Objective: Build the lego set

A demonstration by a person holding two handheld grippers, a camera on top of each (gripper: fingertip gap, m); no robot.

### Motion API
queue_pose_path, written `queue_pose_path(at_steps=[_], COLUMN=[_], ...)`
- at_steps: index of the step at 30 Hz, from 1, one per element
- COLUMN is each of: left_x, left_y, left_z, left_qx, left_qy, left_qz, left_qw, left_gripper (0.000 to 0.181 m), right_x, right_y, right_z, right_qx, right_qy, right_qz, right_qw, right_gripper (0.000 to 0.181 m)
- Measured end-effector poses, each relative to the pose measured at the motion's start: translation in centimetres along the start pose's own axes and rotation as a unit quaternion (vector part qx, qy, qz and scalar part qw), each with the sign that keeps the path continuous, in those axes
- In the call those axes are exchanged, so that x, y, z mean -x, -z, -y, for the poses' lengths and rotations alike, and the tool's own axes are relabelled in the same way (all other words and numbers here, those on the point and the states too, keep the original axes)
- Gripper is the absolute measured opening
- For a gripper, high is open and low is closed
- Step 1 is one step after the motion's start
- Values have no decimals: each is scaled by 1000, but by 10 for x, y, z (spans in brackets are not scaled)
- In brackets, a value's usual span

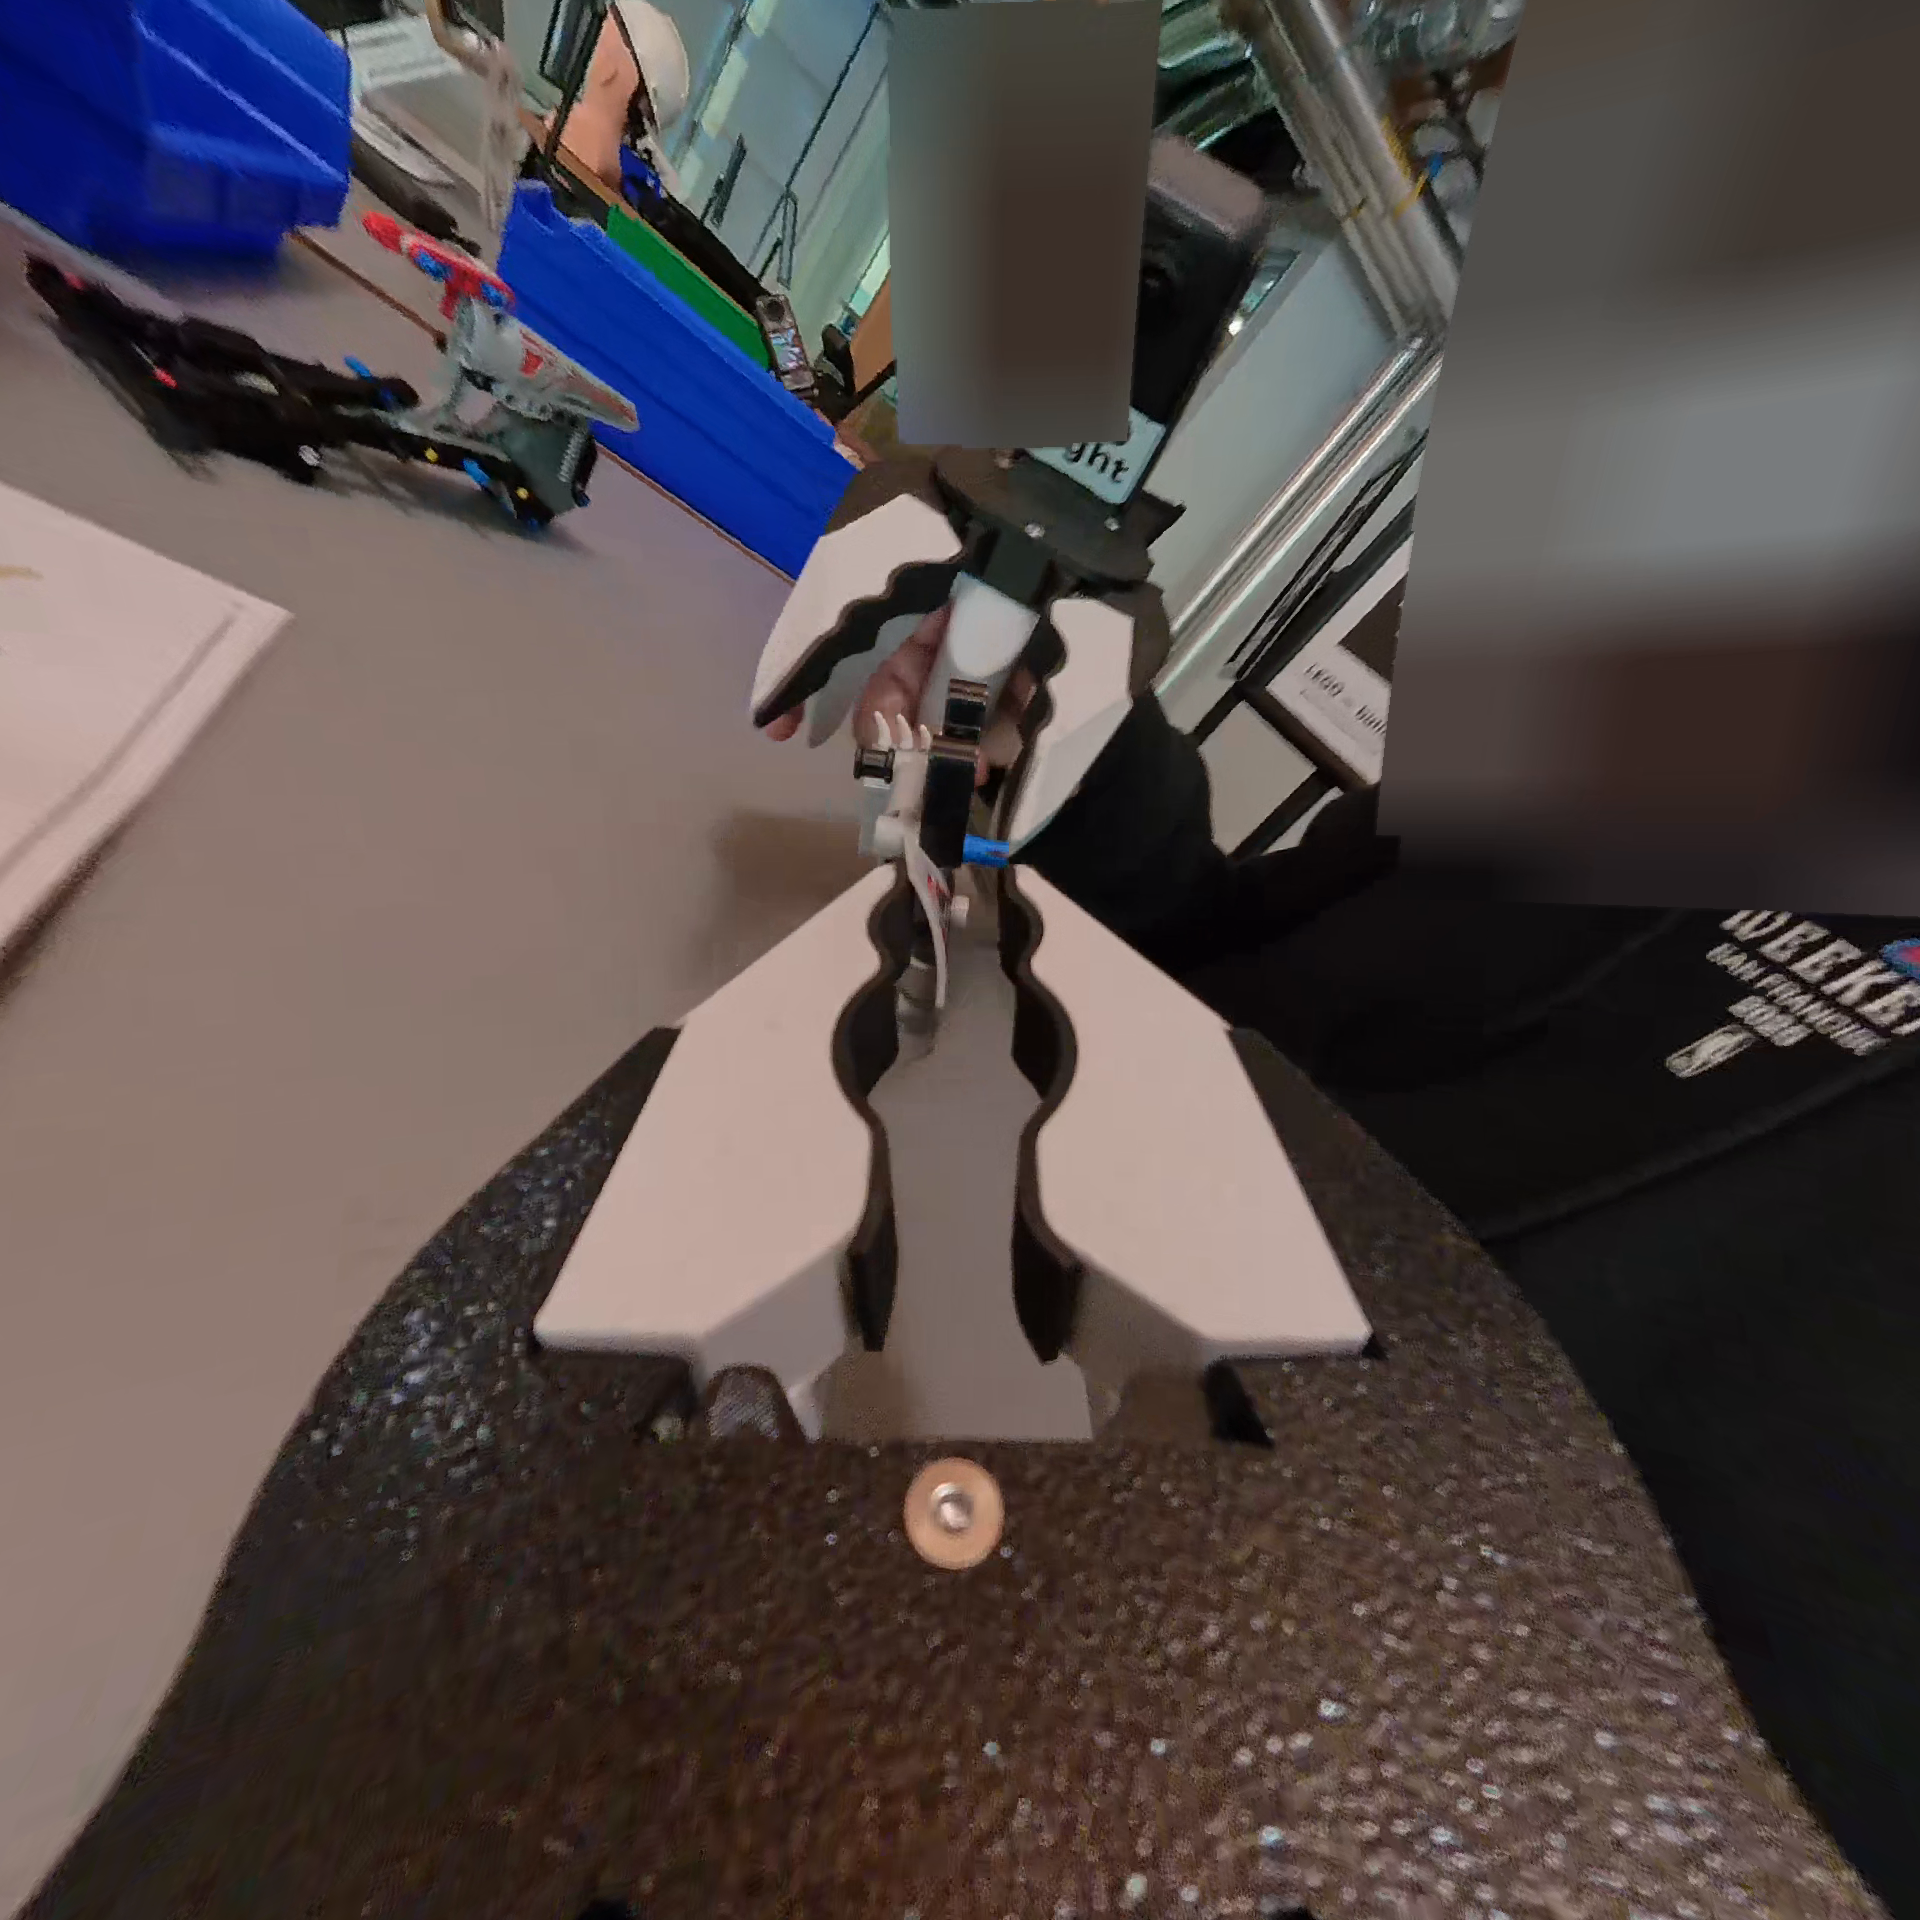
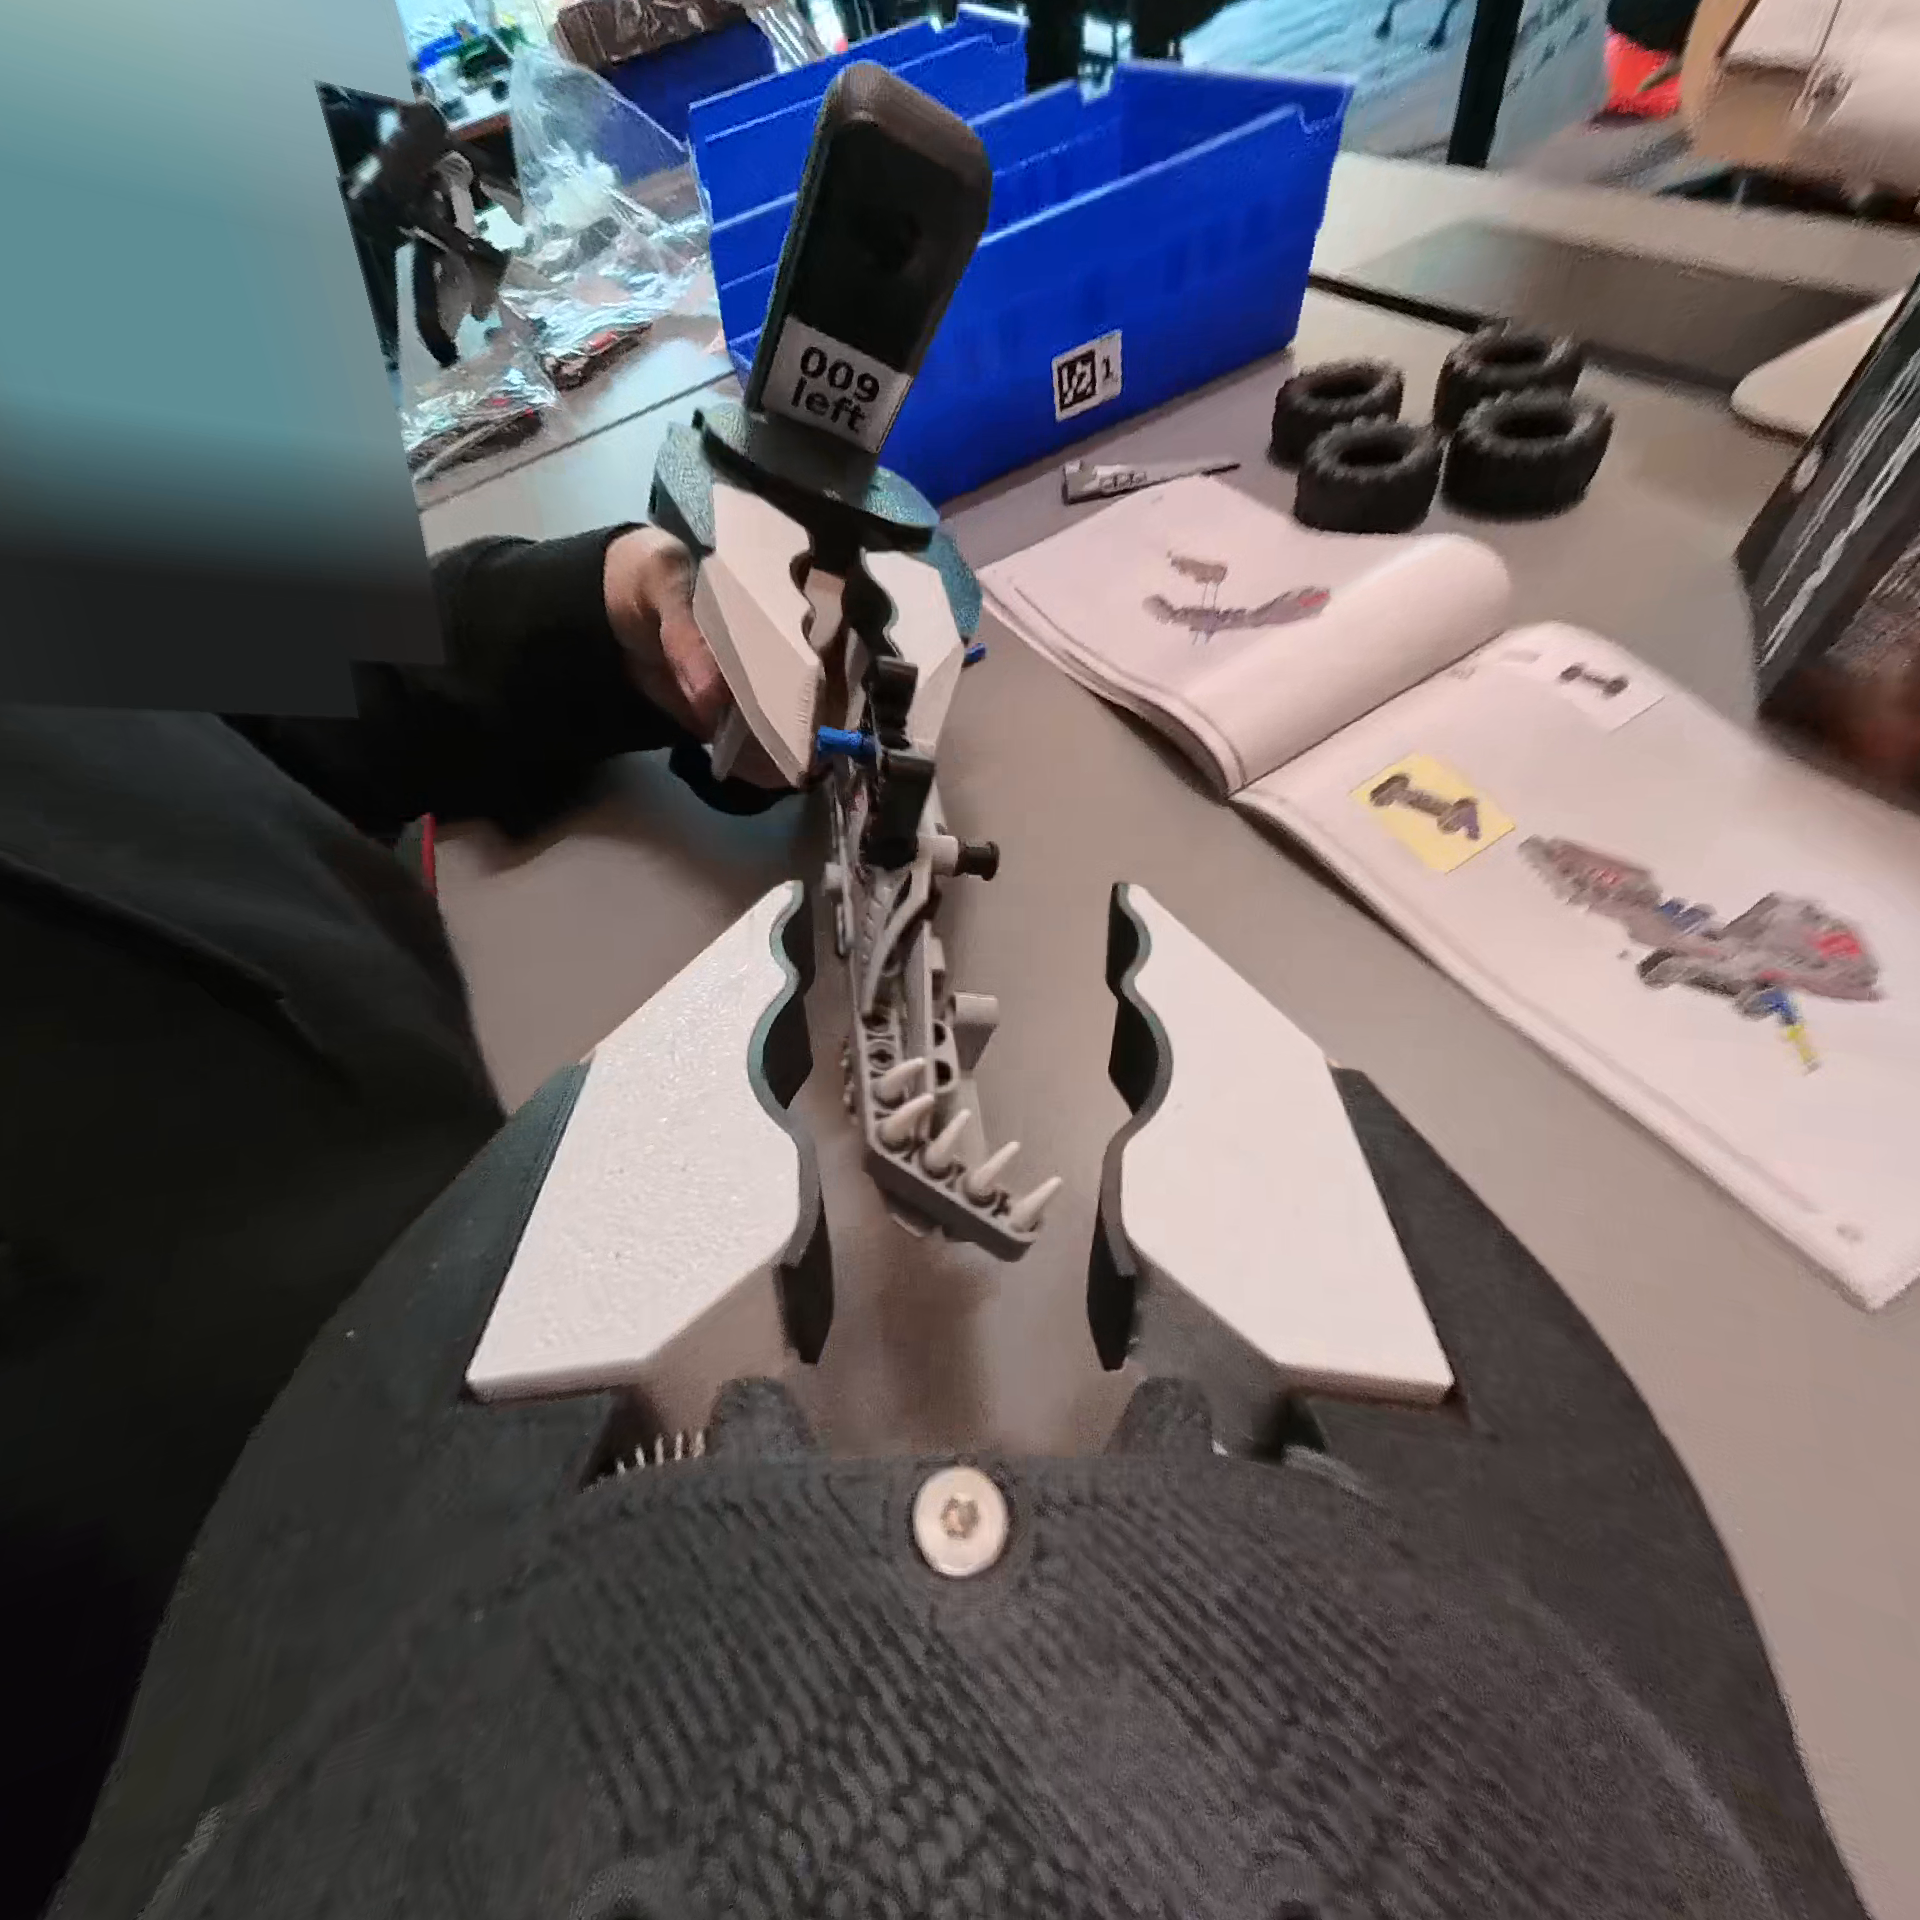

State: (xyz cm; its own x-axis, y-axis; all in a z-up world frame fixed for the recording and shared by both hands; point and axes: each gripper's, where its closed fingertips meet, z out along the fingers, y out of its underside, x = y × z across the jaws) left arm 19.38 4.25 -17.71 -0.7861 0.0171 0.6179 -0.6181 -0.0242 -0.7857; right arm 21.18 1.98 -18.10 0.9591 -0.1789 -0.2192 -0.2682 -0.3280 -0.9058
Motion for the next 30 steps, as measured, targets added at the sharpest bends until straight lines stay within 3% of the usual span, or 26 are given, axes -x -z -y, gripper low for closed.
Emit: queue_pose_path(at_steps=[10,12,14,17,20,23,27,30], left_x=[-1,-3,-3,3,3,-2,-13,-19], left_y=[-1,0,1,1,-1,-3,-3,-3], left_z=[-2,1,3,-1,-8,-9,-10,-10], left_qx=[-12,-24,-36,-22,6,22,43,54], left_qy=[79,92,107,81,27,-96,-307,-407], left_qz=[-29,-43,-49,-25,-4,20,42,56], left_qw=[996,995,992,996,1000,995,950,910], left_gripper=[13,0,0,0,0,0,0,0], right_x=[8,9,9,9,9,11,21,27], right_y=[-6,-6,-6,-8,-10,-10,-6,-3], right_z=[-2,-2,-1,-4,-9,-8,-3,2], right_qx=[-28,-35,-42,-42,-31,-32,-41,-43], right_qy=[-83,-98,-107,-109,-86,-35,144,254], right_qz=[72,80,87,88,85,71,34,-1], right_qw=[993,991,990,989,992,996,988,966], right_gripper=[44,41,40,39,33,40,42,41])
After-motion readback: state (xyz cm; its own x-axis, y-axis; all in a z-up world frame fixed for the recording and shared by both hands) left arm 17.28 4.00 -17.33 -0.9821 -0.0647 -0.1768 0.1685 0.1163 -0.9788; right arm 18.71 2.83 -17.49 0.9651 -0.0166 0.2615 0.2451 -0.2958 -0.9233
